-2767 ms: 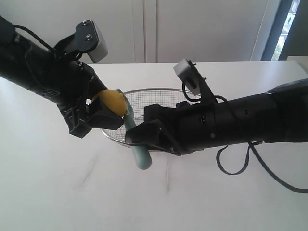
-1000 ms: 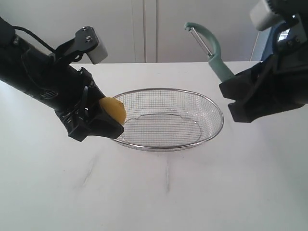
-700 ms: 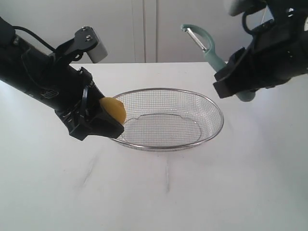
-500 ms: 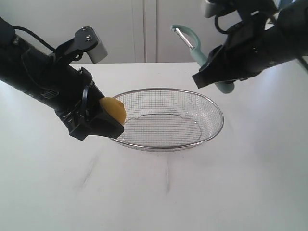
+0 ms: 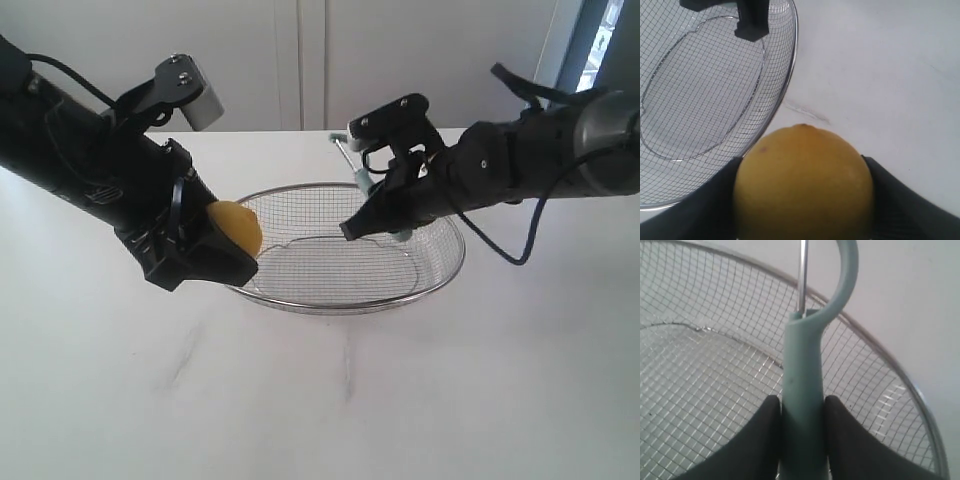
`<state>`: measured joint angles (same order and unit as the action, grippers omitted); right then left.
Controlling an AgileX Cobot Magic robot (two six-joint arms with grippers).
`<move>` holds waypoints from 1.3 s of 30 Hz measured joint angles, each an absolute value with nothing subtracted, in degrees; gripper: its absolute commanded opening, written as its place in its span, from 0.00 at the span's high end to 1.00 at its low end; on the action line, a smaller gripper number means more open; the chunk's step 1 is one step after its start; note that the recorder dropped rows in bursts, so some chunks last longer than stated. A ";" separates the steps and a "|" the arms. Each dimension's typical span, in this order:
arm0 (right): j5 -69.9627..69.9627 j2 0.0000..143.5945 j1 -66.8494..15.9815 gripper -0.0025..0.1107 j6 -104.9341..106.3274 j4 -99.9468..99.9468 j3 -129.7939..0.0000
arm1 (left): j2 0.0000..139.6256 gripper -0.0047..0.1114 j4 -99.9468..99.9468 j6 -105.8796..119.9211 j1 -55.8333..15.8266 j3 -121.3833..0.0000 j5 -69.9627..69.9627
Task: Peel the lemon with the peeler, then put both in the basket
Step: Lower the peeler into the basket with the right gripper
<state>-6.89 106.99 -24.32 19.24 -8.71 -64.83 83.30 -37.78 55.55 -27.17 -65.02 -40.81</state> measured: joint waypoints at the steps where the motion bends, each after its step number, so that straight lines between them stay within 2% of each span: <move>1: -7.01 107.88 -24.32 0.98 19.24 -8.71 -64.83 | 83.30 0.96 -37.78 55.55 -27.17 -65.02 -40.69; 30: -12.61 113.86 -24.32 0.97 19.24 -8.71 -65.05 | 83.30 0.96 -37.78 55.55 -27.17 -65.02 -39.62; 33: -12.61 113.86 -24.32 0.91 19.24 -8.71 -65.05 | 83.30 0.96 -37.78 55.45 -27.17 -65.02 -39.62; 39: -12.73 113.86 -24.32 0.67 19.24 -8.71 -65.17 | 83.30 0.96 -37.78 55.45 -27.17 -65.02 -39.62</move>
<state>-12.73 113.86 -24.32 19.24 -8.71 -65.17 83.30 -37.78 55.45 -27.17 -65.02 -39.62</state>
